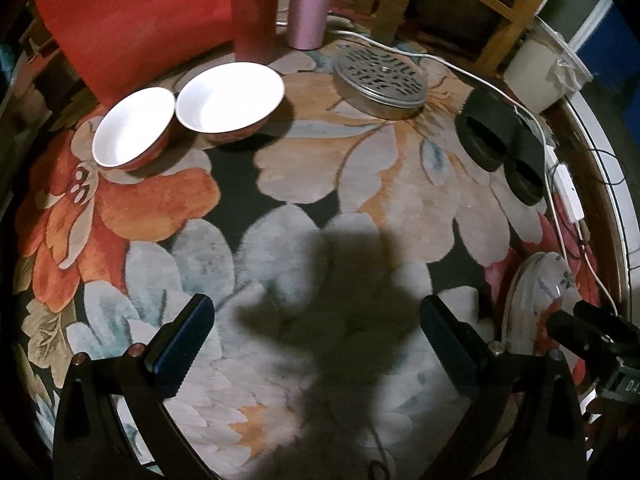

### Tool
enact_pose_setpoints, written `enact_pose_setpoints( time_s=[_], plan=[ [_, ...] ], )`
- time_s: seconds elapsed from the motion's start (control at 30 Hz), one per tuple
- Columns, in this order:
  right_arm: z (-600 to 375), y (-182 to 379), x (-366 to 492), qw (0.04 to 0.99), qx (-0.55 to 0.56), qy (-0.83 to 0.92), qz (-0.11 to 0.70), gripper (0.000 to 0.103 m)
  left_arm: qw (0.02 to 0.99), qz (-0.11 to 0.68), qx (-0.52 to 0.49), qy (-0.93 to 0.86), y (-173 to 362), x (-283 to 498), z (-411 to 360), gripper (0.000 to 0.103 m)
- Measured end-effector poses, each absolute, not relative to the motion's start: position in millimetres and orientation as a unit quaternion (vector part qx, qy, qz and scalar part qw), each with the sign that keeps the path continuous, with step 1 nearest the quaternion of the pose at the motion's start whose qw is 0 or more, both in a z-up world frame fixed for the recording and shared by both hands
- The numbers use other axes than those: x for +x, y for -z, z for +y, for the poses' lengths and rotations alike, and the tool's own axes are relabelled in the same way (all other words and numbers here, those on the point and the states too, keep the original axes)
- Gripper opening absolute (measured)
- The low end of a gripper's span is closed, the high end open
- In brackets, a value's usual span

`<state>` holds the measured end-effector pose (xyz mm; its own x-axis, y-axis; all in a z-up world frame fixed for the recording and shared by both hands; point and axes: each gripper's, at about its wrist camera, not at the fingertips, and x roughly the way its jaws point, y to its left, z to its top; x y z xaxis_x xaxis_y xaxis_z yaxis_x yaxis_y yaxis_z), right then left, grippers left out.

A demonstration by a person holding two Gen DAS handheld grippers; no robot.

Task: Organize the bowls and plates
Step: 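Withdraw the right tool toward the two remaining white bowls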

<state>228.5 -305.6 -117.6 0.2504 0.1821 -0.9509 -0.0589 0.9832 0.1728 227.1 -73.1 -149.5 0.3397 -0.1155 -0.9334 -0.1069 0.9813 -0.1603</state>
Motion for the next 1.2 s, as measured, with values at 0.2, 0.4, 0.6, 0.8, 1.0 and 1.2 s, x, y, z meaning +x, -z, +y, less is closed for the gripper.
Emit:
enact_pose_setpoints(
  time_s=[0.2,0.4,0.6,0.8,1.0,1.2],
  plan=[
    [-293,120,229,0.787,0.039,-0.087,0.610,0.103,0.813,0.573,-0.103,-0.010,152,228,-60,0.102],
    [-284,119,232,0.788,0.032,-0.095,0.608,0.103,0.814,0.571,-0.107,-0.019,152,228,-49,0.102],
    [-270,117,239,0.790,0.022,-0.107,0.603,0.103,0.813,0.571,-0.111,-0.029,154,228,-38,0.102],
    [-247,117,251,0.789,0.008,-0.127,0.600,0.103,0.811,0.571,-0.120,-0.043,158,228,-20,0.102],
    [-212,122,267,0.777,-0.005,-0.162,0.608,0.103,0.812,0.564,-0.132,-0.065,158,233,10,0.102],
    [-173,133,287,0.766,-0.016,-0.190,0.614,0.103,0.813,0.554,-0.154,-0.088,152,240,47,0.102]
  ],
)
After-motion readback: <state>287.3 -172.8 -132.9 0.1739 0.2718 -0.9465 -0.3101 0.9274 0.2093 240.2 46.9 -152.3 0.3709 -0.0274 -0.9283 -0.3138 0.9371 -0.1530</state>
